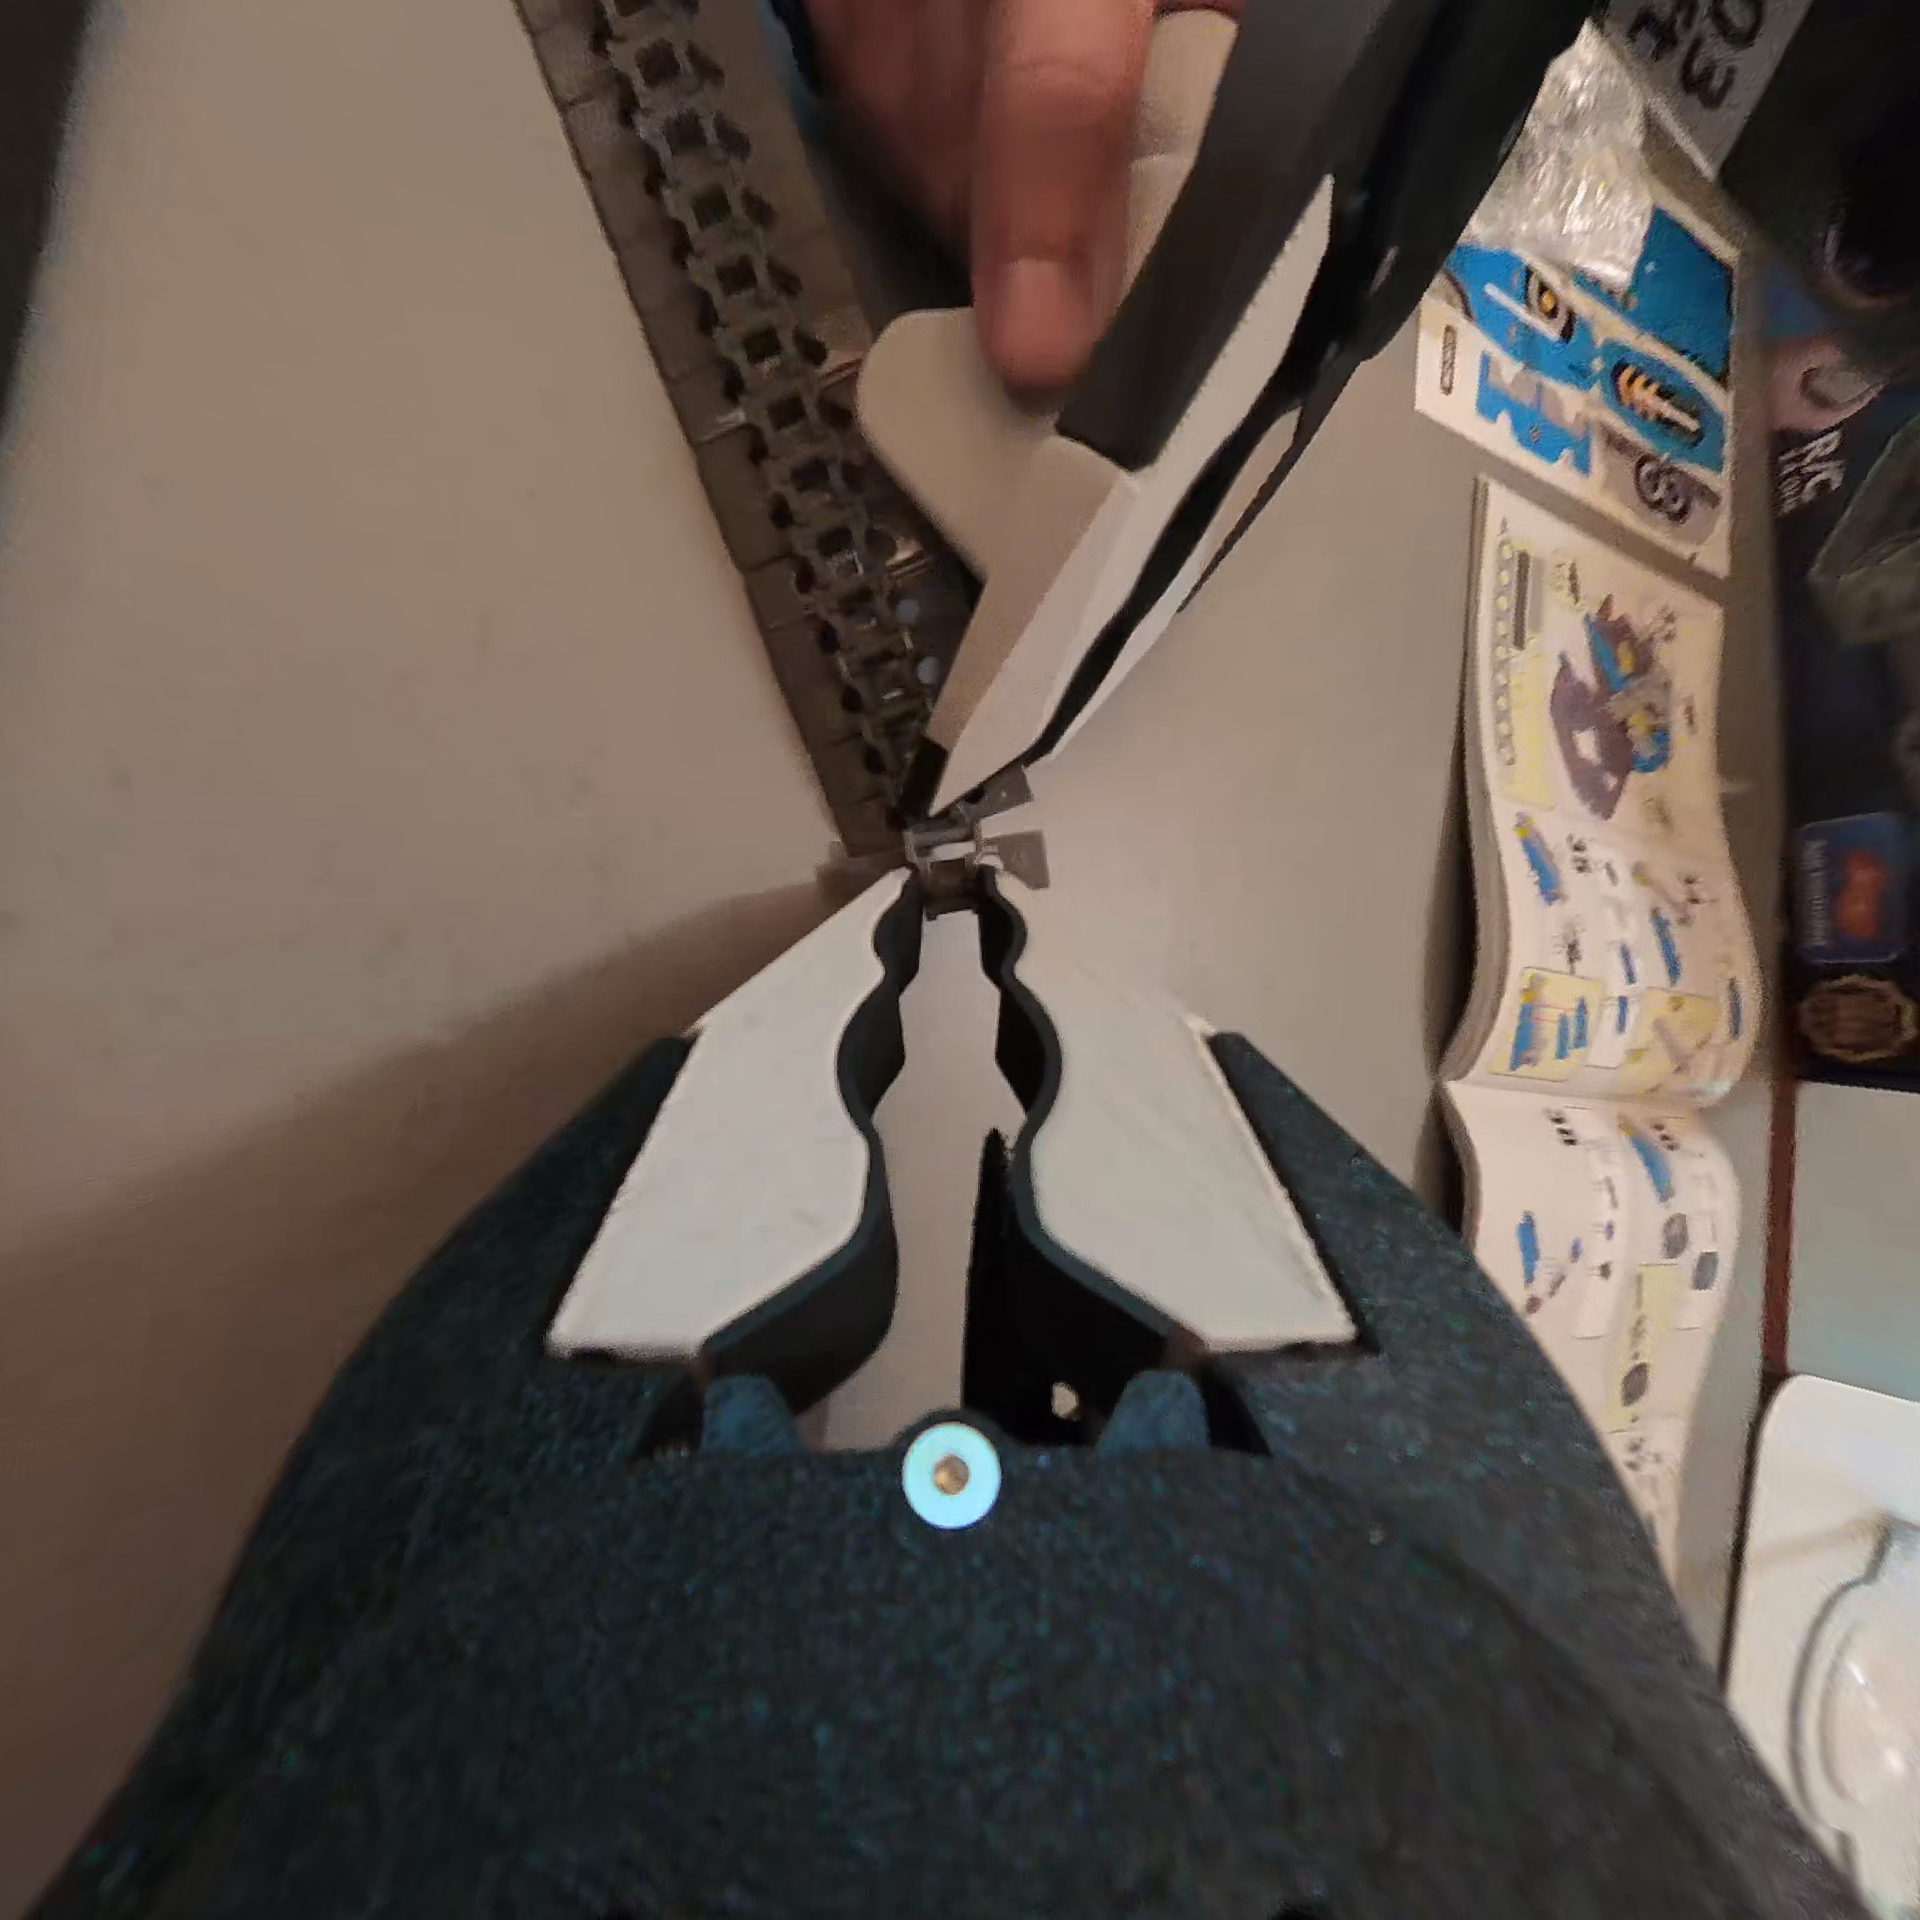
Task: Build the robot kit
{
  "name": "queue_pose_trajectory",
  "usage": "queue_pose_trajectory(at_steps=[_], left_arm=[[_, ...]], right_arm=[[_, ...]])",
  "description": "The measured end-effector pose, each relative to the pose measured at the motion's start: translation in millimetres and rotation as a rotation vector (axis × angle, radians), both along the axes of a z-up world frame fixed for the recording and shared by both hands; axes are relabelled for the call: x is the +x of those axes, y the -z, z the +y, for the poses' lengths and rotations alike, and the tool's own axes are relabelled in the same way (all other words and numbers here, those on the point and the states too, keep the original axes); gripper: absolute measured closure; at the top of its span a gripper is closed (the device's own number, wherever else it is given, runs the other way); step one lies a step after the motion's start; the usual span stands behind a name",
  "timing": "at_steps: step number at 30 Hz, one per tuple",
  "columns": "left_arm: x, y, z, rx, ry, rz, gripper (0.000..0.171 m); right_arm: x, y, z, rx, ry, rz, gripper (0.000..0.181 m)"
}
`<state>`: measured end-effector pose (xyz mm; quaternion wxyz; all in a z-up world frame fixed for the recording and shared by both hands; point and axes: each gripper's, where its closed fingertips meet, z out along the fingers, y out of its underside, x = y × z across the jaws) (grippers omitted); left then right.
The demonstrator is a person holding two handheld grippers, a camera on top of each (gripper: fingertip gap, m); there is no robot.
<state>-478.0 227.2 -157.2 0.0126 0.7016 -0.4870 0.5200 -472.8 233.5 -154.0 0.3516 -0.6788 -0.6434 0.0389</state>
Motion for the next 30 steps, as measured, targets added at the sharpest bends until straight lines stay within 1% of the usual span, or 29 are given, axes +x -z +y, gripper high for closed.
queue_pose_trajectory(at_steps=[3,7,13,17,18,21,23,24,26,28,29,30], left_arm=[[0.5,-0.1,0.5,0.009,-0.001,-0.004,0.163],[1.0,0.1,1.4,0.01,-0.007,-0.003,0.163],[3.0,-3.1,0.6,-0.001,-0.007,-0.02,0.157],[3.6,-2.0,1.5,0.046,-0.015,-0.024,0.162],[3.5,-2.2,1.7,0.058,-0.015,-0.027,0.162],[3.2,-3.3,1.6,0.062,-0.013,-0.032,0.164],[3.5,-5.7,3.2,0.072,-0.02,-0.047,0.165],[3.1,-7.9,2.1,0.072,-0.008,-0.06,0.165],[2.9,-14.0,-1.1,0.084,0.021,-0.104,0.165],[3.1,-18.7,-4.0,0.083,0.04,-0.135,0.165],[3.3,-21.4,-5.5,0.081,0.048,-0.153,0.165],[3.4,-23.9,-6.4,0.083,0.054,-0.169,0.165]], right_arm=[[-1.5,0.1,0.6,0.0,-0.009,0.019,0.171],[0.0,4.4,4.2,0.108,-0.055,-0.061,0.171],[-1.5,3.3,3.7,0.172,-0.073,-0.116,0.171],[-8.0,4.5,1.4,0.192,-0.076,-0.133,0.171],[-8.3,3.6,2.1,0.184,-0.064,-0.112,0.171],[-8.9,2.6,1.4,0.084,-0.014,0.0,0.17],[-9.5,-1.0,-0.1,-0.039,0.025,0.128,0.167],[-10.4,-4.1,-2.6,-0.144,0.046,0.208,0.161],[-9.7,-7.5,-4.0,-0.397,0.118,0.354,0.142],[-6.6,-1.6,-2.2,-0.624,0.191,0.439,0.141],[-8.1,-0.6,-3.6,-0.705,0.199,0.484,0.142],[-10.1,-1.7,-5.2,-0.757,0.189,0.522,0.152]])
